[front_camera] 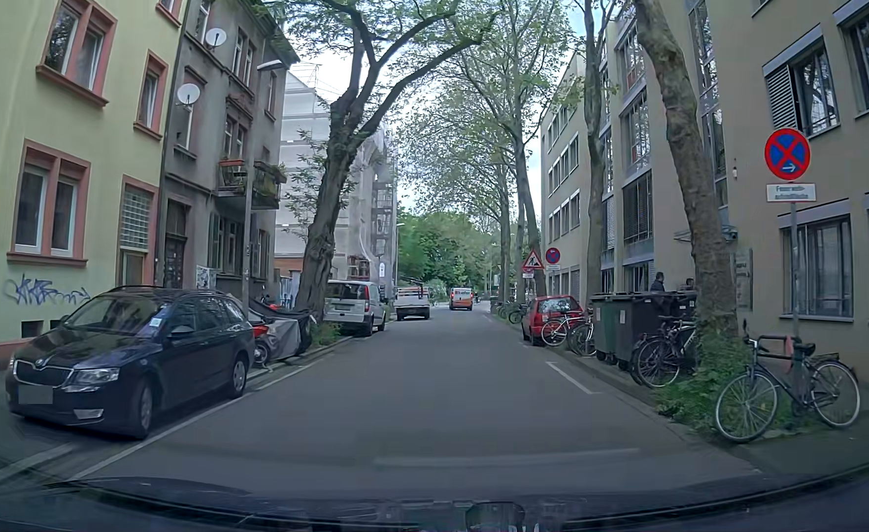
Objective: Follow the waypoints while adhering to traffic rules and regulations
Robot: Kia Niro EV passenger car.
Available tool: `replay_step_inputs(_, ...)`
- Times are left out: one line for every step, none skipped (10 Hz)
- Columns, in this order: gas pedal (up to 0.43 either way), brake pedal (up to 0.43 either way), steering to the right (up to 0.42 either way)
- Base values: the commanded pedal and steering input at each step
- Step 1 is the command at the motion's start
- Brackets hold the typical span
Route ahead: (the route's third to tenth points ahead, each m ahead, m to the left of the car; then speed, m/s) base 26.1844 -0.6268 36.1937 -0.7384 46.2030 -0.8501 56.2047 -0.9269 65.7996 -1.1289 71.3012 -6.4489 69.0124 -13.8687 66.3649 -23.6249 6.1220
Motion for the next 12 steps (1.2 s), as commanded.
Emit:
replay_step_inputs(0.0,0.0,0.001)
replay_step_inputs(0.0,0.0,0.001)
replay_step_inputs(0.0,0.0,0.001)
replay_step_inputs(0.0,0.0,0.001)
replay_step_inputs(0.0,0.0,0.001)
replay_step_inputs(0.0,0.0,0.001)
replay_step_inputs(0.0,0.0,0.001)
replay_step_inputs(0.0,0.0,0.001)
replay_step_inputs(0.0,0.0,0.001)
replay_step_inputs(0.0,0.0,0.001)
replay_step_inputs(0.0,0.0,0.002)
replay_step_inputs(0.0,0.0,0.001)
